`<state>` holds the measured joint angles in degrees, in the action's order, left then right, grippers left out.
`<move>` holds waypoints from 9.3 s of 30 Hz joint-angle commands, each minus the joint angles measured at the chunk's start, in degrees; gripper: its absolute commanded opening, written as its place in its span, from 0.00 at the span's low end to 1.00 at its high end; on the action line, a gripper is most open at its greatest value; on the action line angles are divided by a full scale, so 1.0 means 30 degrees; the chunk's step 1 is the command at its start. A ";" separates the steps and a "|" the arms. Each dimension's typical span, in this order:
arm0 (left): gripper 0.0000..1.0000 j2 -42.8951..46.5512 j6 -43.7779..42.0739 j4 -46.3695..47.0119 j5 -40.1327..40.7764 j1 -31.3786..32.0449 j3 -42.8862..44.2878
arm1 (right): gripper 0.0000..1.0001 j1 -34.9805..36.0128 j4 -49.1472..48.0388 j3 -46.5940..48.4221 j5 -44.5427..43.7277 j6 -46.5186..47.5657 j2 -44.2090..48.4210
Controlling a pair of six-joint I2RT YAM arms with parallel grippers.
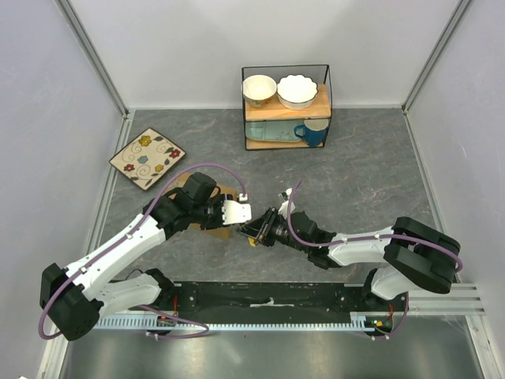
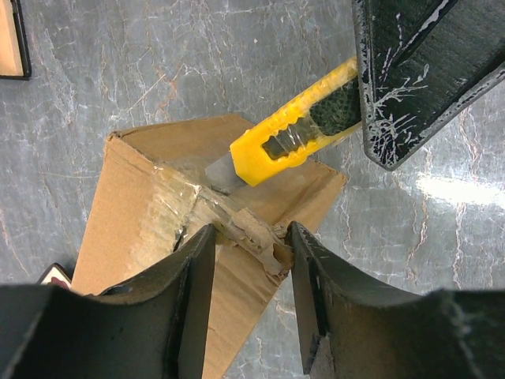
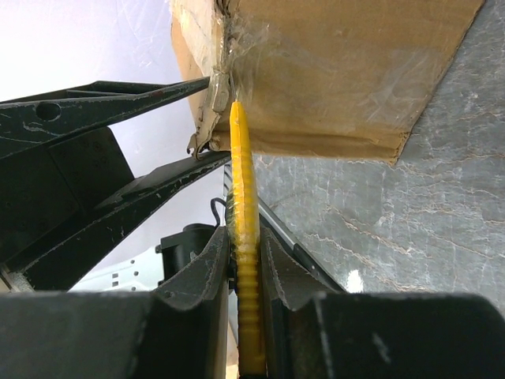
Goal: Unpack the express box
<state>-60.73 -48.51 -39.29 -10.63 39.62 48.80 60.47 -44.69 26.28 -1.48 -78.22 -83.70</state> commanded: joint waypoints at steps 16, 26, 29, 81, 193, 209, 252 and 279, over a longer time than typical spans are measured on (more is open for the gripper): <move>0.43 -0.0645 -0.2695 -0.7556 -0.7234 0.0213 0.0258 | 0.00 -0.0205 -0.2711 0.1844 -0.1352 -0.0530 -0.1924; 0.42 -0.1641 -0.4014 -0.9081 -0.8173 0.0212 0.0199 | 0.00 -0.0468 -0.3561 0.2840 -0.0914 -0.0472 -0.2802; 0.41 -0.1584 -0.4161 -0.9491 -0.8817 0.0213 0.0229 | 0.00 -0.0498 -0.3649 0.3016 -0.1119 -0.0384 -0.3007; 0.71 -0.7207 -0.3986 0.1143 -0.3252 -0.2424 0.8224 | 0.00 -0.2343 1.6685 0.1142 -0.2204 0.4686 0.9121; 0.21 -0.2754 0.0086 0.0527 0.3486 0.2117 0.1430 | 0.98 -0.2783 -0.1332 -0.0147 -0.0769 0.5741 0.0948; 0.19 -0.2492 0.0028 0.0792 0.3921 0.2176 0.0962 | 0.97 -0.3748 -0.5614 -0.1609 0.1723 0.3162 -0.0257; 0.16 -0.1905 0.0994 0.1201 0.5653 0.2439 0.1809 | 0.73 0.0351 0.2820 0.1873 -0.1292 0.5152 -0.2071; 0.09 -0.2373 0.2841 -0.2664 0.1377 -0.0253 0.5760 | 0.72 0.1729 1.0851 0.2839 -0.5895 0.7056 0.1328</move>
<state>-66.89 -40.53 -44.45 -3.29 40.62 61.06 65.41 -21.65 34.94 -18.04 -61.28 -79.81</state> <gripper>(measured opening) 0.105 0.724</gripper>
